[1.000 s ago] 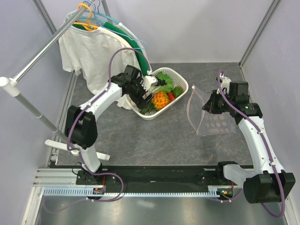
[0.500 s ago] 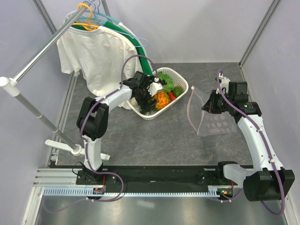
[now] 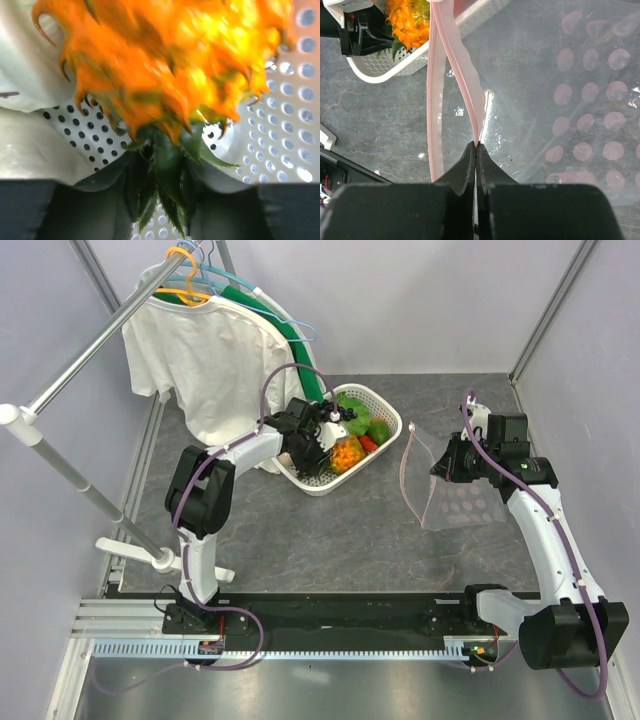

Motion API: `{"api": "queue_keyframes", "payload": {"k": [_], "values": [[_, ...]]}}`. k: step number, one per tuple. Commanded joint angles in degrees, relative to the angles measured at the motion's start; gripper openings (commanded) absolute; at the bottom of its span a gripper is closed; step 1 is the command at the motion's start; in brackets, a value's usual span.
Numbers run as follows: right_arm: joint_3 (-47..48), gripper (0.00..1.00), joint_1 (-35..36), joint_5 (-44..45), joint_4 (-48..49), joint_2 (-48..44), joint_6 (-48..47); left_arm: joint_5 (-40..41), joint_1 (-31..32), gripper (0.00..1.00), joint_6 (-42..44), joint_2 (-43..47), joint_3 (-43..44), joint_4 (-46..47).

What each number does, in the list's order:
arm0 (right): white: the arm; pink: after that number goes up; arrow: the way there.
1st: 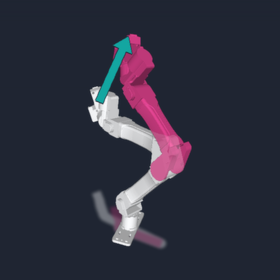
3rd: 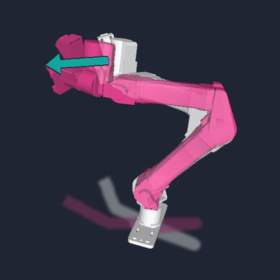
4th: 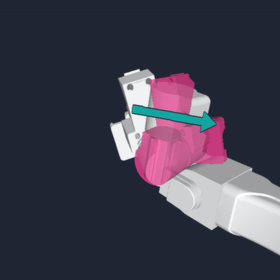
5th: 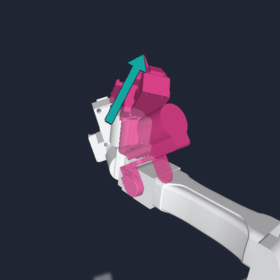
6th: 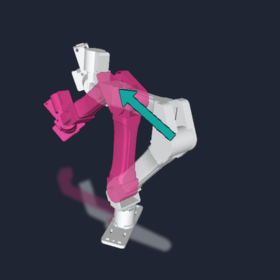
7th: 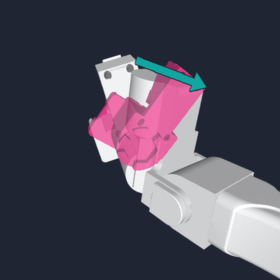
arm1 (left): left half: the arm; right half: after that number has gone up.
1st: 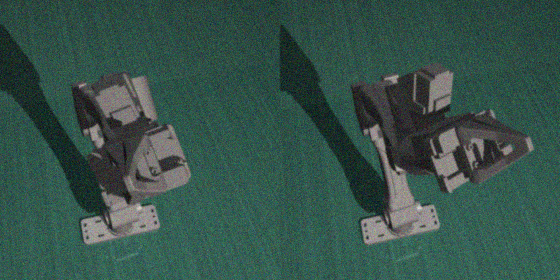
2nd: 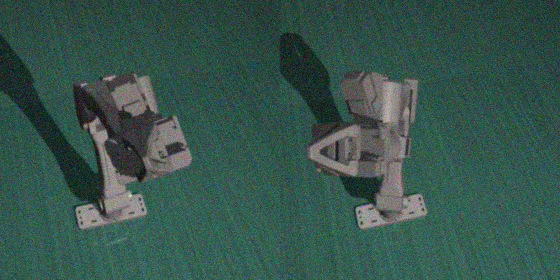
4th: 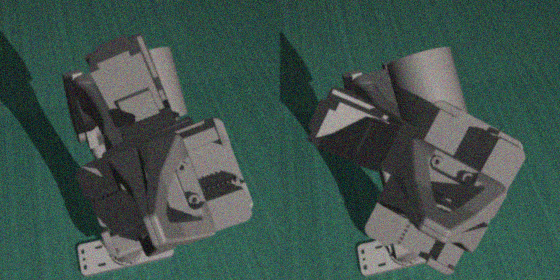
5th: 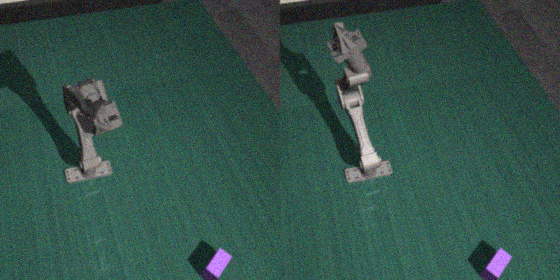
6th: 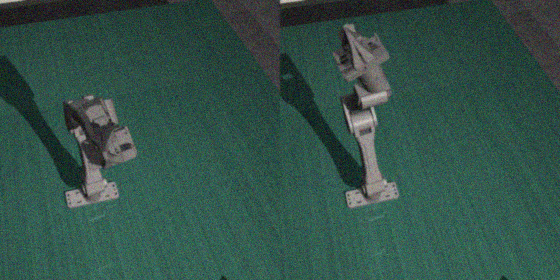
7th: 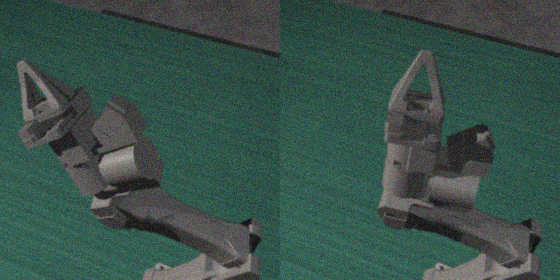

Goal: Place the food in the zip-top bag and seal the zipper
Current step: Pick up the fake fruit from the bin.

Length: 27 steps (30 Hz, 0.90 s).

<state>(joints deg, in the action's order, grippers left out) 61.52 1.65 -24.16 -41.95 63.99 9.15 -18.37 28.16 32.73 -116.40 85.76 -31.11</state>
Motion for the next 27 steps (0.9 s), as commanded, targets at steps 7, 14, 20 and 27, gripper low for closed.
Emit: {"api": "queue_keyframes", "payload": {"k": [7, 14, 20, 27], "values": [[0.09, 0.00, -0.07, -0.62, 2.14, 0.00, -0.10, -1.84, -0.04, 0.02, 0.14, 11.18, 0.90, -3.77], [0.45, 0.00, -0.16, -0.36, 2.14, -0.27, -0.36, -0.96, -0.21, 0.02, 0.05, 15.58, 2.05, -7.55], [-0.69, 0.00, -0.07, -1.15, 3.19, -0.09, 0.26, -10.27, 0.22, 0.02, -1.09, 21.47, 5.65, -13.53], [-2.63, 0.00, -0.16, -3.17, 5.83, 0.61, 1.93, -17.22, 6.98, 0.02, -2.67, 25.87, 9.78, -16.52]]}}
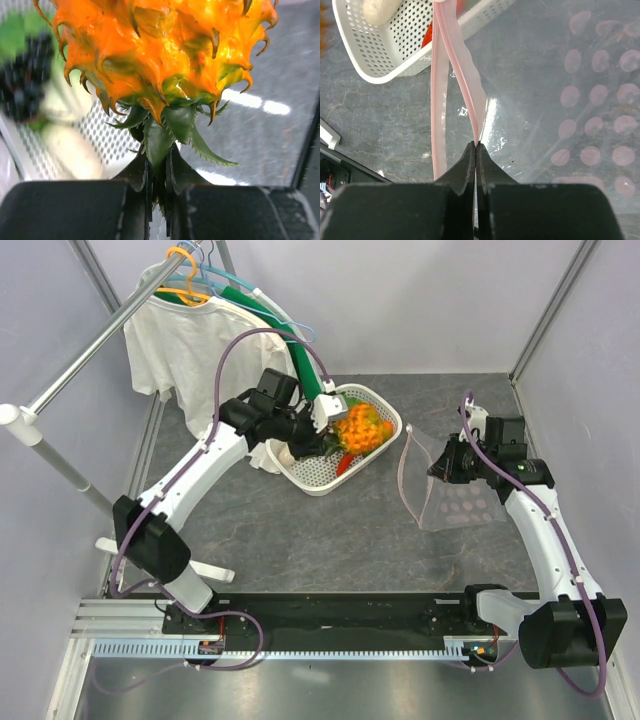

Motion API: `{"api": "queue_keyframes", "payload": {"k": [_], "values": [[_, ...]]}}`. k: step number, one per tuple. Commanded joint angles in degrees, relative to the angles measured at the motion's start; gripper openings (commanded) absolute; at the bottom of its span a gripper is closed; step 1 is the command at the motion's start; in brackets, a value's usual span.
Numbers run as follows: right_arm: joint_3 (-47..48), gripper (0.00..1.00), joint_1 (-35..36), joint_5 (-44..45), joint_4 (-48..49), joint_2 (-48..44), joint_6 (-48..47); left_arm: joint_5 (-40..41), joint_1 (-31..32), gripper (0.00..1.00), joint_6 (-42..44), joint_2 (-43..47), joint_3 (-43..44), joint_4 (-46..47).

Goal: Place the food in the zip-top bag and seal the zipper
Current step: Pick up the fake fruit from the bin, then place the fake fruit in the zipper food storage bag.

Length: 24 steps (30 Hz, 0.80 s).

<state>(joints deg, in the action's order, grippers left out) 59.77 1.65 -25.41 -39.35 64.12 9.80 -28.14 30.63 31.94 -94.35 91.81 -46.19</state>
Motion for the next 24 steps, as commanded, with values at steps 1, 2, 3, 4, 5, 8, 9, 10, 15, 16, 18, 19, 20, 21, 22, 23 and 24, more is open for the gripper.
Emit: {"api": "queue_keyframes", "payload": {"k": [1, 2, 3, 4, 5, 8, 9, 10, 15, 16, 18, 19, 20, 21, 22, 23, 24], "values": [[-0.79, 0.00, -0.16, -2.36, 3.23, 0.66, 1.36, -8.41, 6.87, 0.02, -2.15, 3.91, 4.34, -1.36], [-0.97, 0.00, -0.07, -2.63, 3.23, 0.66, 1.62, -8.77, 8.03, 0.02, -2.32, 3.73, 4.78, -1.09], [-0.88, 0.00, -0.16, -2.89, 3.23, 0.75, 1.62, -9.30, 9.17, 0.02, -2.85, 3.47, 5.13, -0.83], [-0.88, 0.00, -0.07, -3.24, 3.23, 0.75, 1.62, -9.65, 11.18, 0.02, -2.85, 2.68, 5.66, -0.57], [-0.79, 0.00, -0.07, -3.42, 3.14, 0.57, 1.80, -9.74, 12.16, 0.02, -3.03, 2.15, 5.75, -0.13], [-0.27, 0.00, -0.07, -3.77, 2.70, 0.22, 1.97, -10.35, 14.45, 0.02, -2.68, -0.57, 5.57, 1.98], [0.00, 0.00, -0.07, -4.03, 2.44, -0.04, 2.15, -10.70, 14.54, 0.02, -2.68, -1.19, 5.31, 2.94], [0.17, 0.00, -0.07, -4.21, 2.09, -0.31, 2.32, -10.88, 14.89, 0.02, -2.59, -1.97, 4.53, 3.47], [1.58, 0.00, -0.16, -5.53, 0.95, -1.54, 3.12, -7.55, 15.25, 0.02, 1.01, -5.76, 0.74, 6.20], [1.84, 0.00, -0.07, -5.79, 0.34, -1.63, 3.12, -5.11, 15.33, 0.02, 1.62, -6.28, -0.04, 6.12], [2.72, 0.00, -0.16, -5.62, -0.02, -2.15, 2.94, -1.94, 15.16, 0.02, 3.91, -6.64, -2.58, 6.38], [2.98, 0.00, -0.16, -5.44, -0.37, -2.33, 2.77, -0.79, 15.07, 0.02, 4.26, -6.38, -3.56, 7.34], [3.25, 0.00, -0.16, -5.53, -0.46, -2.59, 2.77, 0.18, 14.98, 0.02, 4.79, -5.94, -4.52, 7.69], [3.42, 0.00, 0.02, -5.62, -0.46, -2.77, 2.68, 0.97, 14.98, 0.02, 4.97, -5.94, -5.67, 7.87], [3.43, 0.00, -0.15, -5.88, -0.55, -2.86, 2.50, 2.37, 14.90, 0.02, 5.14, -5.94, -5.94, 7.79], [3.51, 0.00, -0.07, -6.14, -0.46, -2.94, 2.41, 2.82, 14.98, 0.02, 5.23, -5.94, -6.11, 7.44], [3.51, 0.00, -0.16, -6.23, -0.46, -3.03, 2.15, 3.18, 14.98, 0.02, 5.23, -6.02, -5.94, 6.74]]}}
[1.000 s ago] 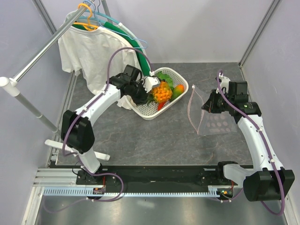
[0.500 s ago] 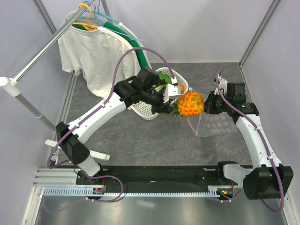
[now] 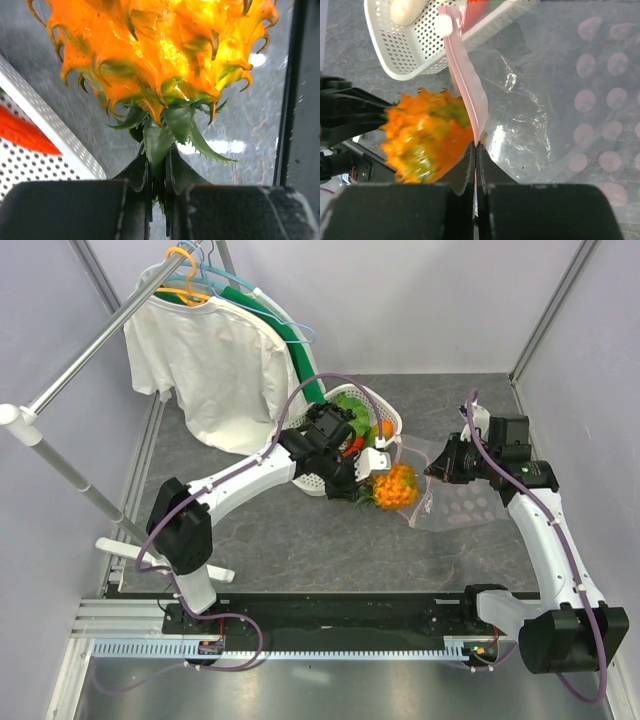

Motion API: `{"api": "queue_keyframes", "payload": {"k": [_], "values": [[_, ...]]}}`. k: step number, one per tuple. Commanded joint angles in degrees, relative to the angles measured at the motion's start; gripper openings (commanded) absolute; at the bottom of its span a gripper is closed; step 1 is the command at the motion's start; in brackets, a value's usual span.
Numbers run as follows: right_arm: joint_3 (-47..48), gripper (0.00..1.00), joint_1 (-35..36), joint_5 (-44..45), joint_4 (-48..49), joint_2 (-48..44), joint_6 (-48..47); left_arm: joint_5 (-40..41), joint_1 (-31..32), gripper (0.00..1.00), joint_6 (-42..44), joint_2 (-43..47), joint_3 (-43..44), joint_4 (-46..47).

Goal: Place the food in the zip-top bag and seal the zipper
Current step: Place the fake fruit in the zipper food storage bag.

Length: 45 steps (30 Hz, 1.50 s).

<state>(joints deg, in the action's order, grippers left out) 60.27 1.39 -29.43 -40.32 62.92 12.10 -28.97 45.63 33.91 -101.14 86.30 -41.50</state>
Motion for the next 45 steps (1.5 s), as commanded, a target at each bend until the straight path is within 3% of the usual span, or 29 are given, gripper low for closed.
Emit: {"api": "queue_keyframes", "payload": {"k": [1, 10, 14, 20, 24, 28, 30, 34, 39, 45], "values": [[3.01, 0.00, 0.11, -2.91, 0.50, -1.83, -0.58, 4.45, -0.01, 0.02, 3.27, 0.16, 0.00, 1.42], [2.13, 0.00, 0.19, -8.97, 1.38, -1.66, -1.20, 4.97, 2.88, 0.02, -2.18, -8.62, 16.69, -15.10], [2.04, 0.00, 0.72, -10.47, 1.56, -2.36, -1.11, 2.70, 3.77, 0.02, -9.54, -14.06, 26.00, -22.91], [1.69, 0.00, 2.83, -9.60, 0.15, -4.20, -2.87, -9.59, 2.54, 0.02, -15.27, -21.45, 40.06, -34.26], [1.34, 0.00, 3.71, -8.28, -0.47, -4.64, -3.84, -20.38, 0.79, 0.02, -18.61, -23.83, 42.37, -37.96], [0.73, 0.00, 3.71, -6.96, -0.82, -5.17, -3.83, -33.58, -4.74, 0.02, -29.64, -19.63, 35.01, -27.89], [0.38, 0.00, 3.71, -6.78, -0.91, -5.35, -3.66, -37.28, -7.30, 0.02, -35.46, -16.73, 28.94, -16.20], [0.02, 0.00, 3.71, -8.62, -0.12, -4.82, -2.35, -39.14, -8.01, 0.02, -47.58, -11.19, 21.55, -2.03], [-0.59, 0.00, 4.59, -14.07, 3.48, -4.65, 2.83, -40.11, -8.01, 0.02, -63.51, -10.57, 14.43, 14.90], [-0.59, 0.00, 7.31, -14.60, 6.56, -4.38, 5.83, -34.14, -5.99, 0.05, -71.25, -10.22, 14.07, 19.08]]}}
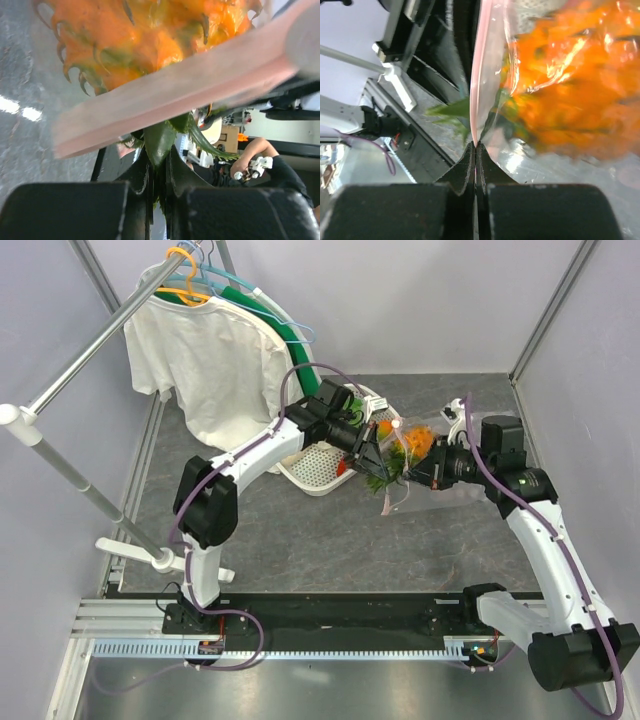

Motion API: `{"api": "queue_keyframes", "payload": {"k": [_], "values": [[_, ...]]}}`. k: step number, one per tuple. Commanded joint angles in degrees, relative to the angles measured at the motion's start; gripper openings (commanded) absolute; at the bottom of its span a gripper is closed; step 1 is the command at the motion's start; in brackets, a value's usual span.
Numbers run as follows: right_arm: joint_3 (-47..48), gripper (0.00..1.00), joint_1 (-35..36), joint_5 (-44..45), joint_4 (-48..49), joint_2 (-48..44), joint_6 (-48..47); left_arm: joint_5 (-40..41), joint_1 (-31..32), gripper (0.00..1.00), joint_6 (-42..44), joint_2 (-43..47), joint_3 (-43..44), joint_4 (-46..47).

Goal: Place the food in the zip-top bag and seal the zipper
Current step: Place the fake fruit in the zipper food storage bag.

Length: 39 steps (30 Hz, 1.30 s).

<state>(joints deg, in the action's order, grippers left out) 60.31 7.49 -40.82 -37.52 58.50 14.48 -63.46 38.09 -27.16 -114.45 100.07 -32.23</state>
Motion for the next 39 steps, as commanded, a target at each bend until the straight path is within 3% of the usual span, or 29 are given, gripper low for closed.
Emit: {"api": "queue_keyframes", "payload": {"k": [1, 5, 12, 15, 16, 17, 21, 23, 26, 33, 37, 39], "values": [[-0.55, 0.00, 1.13, -3.56, 4.12, 0.30, 4.49, 2.01, 1.64, 0.10, -12.20, 3.18, 0.21, 9.82], [-0.02, 0.00, 1.22, -5.58, 5.26, 0.30, 7.66, 11.04, 1.64, 0.13, -12.05, 5.55, -1.36, 9.99], [-1.34, 0.00, 0.95, -9.37, 7.98, 0.30, 14.61, 18.28, 2.52, 0.25, -9.23, 10.47, -4.97, 10.69], [-0.29, 0.00, 0.78, -6.74, 6.59, 1.09, 12.25, 12.34, 2.61, 0.23, -11.32, 10.39, -6.03, 10.69], [0.32, 0.00, 0.86, -5.16, 5.36, 1.35, 10.59, 9.09, 2.09, 0.10, -12.47, 9.35, -6.03, 10.78], [1.03, 0.00, 0.86, -2.71, 3.17, 1.70, 6.91, 2.88, 1.91, 0.05, -13.53, 8.73, -6.20, 10.78], [1.30, 0.00, 0.86, 2.58, 0.69, 1.09, 1.78, -2.37, 1.29, 0.02, -14.25, 11.26, -9.71, 12.54], [0.34, 0.00, 0.86, -0.73, 1.48, 0.74, 2.48, 4.19, 1.38, 0.02, -12.84, 14.85, -11.74, 12.63], [-1.77, 0.00, 0.86, -6.19, 5.86, 0.30, 8.35, 12.21, 1.73, 0.10, -12.66, 17.33, -13.06, 16.23], [-3.80, 0.00, 1.30, -14.89, 15.00, 2.05, 22.59, 24.24, 5.15, 0.14, -10.82, 13.57, -7.10, 11.94], [-7.57, 0.00, 1.30, -17.36, 28.42, 2.14, 38.82, 34.51, 5.69, 0.12, -9.93, 10.57, -2.96, 6.05], [-8.46, 0.00, 1.30, -17.98, 32.58, 2.14, 43.59, 37.26, 5.77, 0.16, -9.76, 10.30, -1.29, 5.95]]}}
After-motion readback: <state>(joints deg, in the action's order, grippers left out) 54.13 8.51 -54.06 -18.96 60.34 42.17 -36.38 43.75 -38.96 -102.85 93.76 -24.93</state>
